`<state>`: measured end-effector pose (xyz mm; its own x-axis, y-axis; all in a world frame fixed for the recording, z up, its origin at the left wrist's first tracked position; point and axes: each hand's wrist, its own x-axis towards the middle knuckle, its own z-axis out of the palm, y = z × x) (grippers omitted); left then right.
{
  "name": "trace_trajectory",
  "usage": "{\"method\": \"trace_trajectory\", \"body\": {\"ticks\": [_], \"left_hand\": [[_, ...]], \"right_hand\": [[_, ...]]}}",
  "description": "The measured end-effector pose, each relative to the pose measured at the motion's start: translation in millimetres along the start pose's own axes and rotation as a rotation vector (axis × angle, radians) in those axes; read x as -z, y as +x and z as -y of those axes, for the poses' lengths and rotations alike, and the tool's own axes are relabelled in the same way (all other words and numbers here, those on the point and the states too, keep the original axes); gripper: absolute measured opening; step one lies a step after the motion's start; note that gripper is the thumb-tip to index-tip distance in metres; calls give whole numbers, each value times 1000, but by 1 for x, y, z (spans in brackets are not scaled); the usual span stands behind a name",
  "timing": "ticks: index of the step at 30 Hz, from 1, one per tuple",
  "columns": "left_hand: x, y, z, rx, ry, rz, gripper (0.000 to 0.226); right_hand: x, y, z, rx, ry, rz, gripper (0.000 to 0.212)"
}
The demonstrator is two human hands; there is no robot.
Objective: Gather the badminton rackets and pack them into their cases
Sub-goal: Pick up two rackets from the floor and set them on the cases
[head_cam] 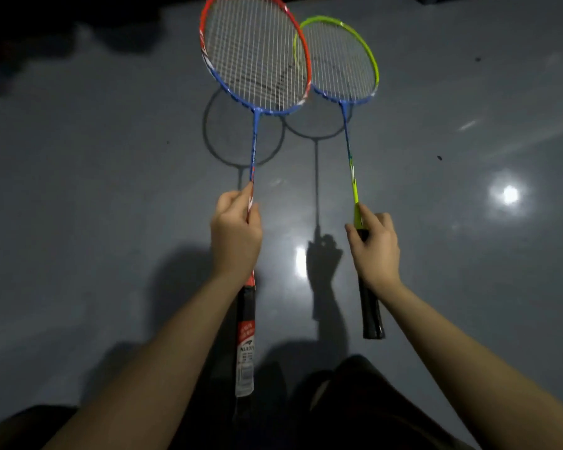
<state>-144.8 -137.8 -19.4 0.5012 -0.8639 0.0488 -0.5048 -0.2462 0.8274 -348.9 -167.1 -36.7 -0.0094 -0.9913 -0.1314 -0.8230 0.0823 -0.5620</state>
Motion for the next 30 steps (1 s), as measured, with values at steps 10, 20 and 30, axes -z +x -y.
{"method": "trace_trajectory", "body": {"ticks": [10, 20, 30], "left_hand": [[179, 10, -228, -29, -50, -48, 33], [363, 7, -478, -107, -142, -121, 32], [442, 58, -580, -253, -151, -407, 29]], "right_hand": [[211, -64, 199, 16, 136, -51, 44], [461, -128, 381, 195, 253, -201, 45], [552, -87, 474, 456, 352, -236, 44]]}}
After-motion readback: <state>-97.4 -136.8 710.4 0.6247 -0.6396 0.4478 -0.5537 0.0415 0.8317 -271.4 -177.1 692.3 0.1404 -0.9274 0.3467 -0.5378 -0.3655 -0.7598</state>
